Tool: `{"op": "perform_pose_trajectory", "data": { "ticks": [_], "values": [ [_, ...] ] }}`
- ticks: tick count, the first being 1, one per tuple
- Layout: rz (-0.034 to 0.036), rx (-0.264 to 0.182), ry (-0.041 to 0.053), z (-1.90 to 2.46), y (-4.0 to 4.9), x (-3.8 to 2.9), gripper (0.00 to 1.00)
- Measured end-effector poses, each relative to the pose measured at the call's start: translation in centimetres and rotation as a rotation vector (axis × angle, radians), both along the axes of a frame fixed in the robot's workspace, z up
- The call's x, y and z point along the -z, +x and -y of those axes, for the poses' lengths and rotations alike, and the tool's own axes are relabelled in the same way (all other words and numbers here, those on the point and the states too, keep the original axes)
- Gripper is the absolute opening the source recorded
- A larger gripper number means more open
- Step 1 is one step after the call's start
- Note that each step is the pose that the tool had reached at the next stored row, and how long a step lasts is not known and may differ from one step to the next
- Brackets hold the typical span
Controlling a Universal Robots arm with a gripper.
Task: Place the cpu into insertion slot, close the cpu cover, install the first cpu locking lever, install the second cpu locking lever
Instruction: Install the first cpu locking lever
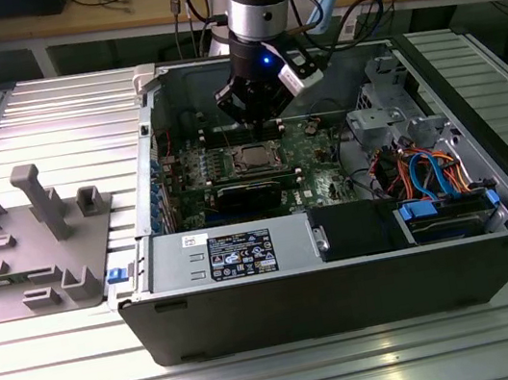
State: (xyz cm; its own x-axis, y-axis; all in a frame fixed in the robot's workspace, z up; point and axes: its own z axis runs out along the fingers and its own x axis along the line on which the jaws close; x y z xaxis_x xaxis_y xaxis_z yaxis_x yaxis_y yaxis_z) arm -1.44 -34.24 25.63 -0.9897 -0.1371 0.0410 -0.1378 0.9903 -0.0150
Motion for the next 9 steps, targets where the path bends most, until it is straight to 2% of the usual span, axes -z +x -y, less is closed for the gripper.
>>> {"op": "perform_pose_trajectory", "data": {
  "ticks": [9],
  "values": [
    [0.0000, -0.005, 0.0000, 0.00, 0.00, 0.00, 0.11]
  ]
}}
